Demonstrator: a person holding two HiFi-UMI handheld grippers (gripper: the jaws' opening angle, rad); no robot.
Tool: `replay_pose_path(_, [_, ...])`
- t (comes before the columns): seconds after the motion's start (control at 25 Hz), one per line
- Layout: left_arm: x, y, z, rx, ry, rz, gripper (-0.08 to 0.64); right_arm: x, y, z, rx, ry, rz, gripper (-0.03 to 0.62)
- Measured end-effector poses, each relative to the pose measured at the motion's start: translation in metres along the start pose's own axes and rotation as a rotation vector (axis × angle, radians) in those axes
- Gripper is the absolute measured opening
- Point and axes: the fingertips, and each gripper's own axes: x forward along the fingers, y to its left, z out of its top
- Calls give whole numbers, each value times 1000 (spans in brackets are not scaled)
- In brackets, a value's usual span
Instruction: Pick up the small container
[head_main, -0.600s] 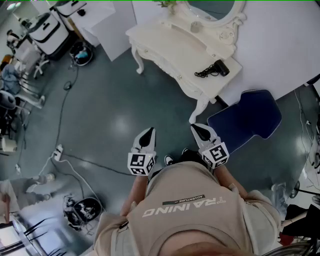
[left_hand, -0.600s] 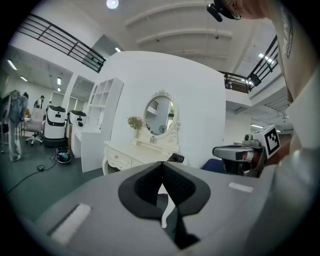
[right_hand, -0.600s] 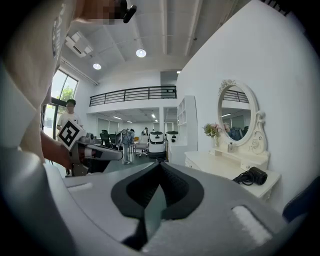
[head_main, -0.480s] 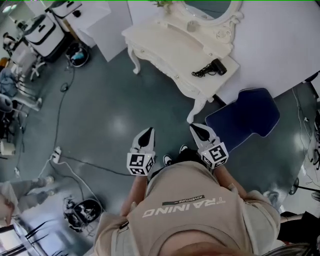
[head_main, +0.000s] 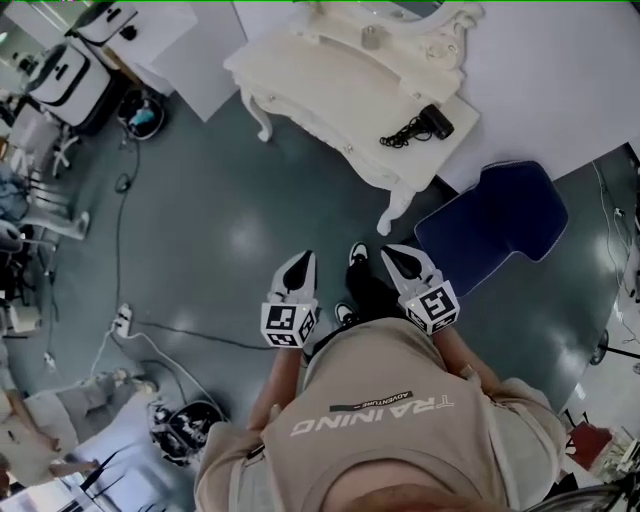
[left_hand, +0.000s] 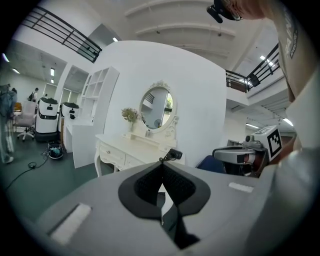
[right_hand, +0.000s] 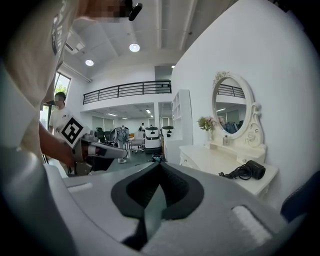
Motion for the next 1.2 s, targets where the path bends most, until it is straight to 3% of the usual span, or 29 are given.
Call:
replay_pose_path(0.2, [42,23,18,29,32,11,18,37,-36,2,29,-18,-3,3])
replay_pose_path(0.36, [83,45,47,64,40,2,17,77,-73,20,-20,-45,4,3])
replay_pose_path(0.48, [117,70,65,79,54,15,18,111,-99,27,-3,-62,4,3])
replay_pose_path(0.72, [169,108,113,47,-3,76,17,160,-145,53,-9,-90,61,3])
replay_pose_path(1.0, [201,133,122,68,17,103,18,192,-173,58,-5,-59,76,3])
replay_pose_path(1.2, [230,154,129,65,6,62,18,217,-187,57,-2,-25,49,3])
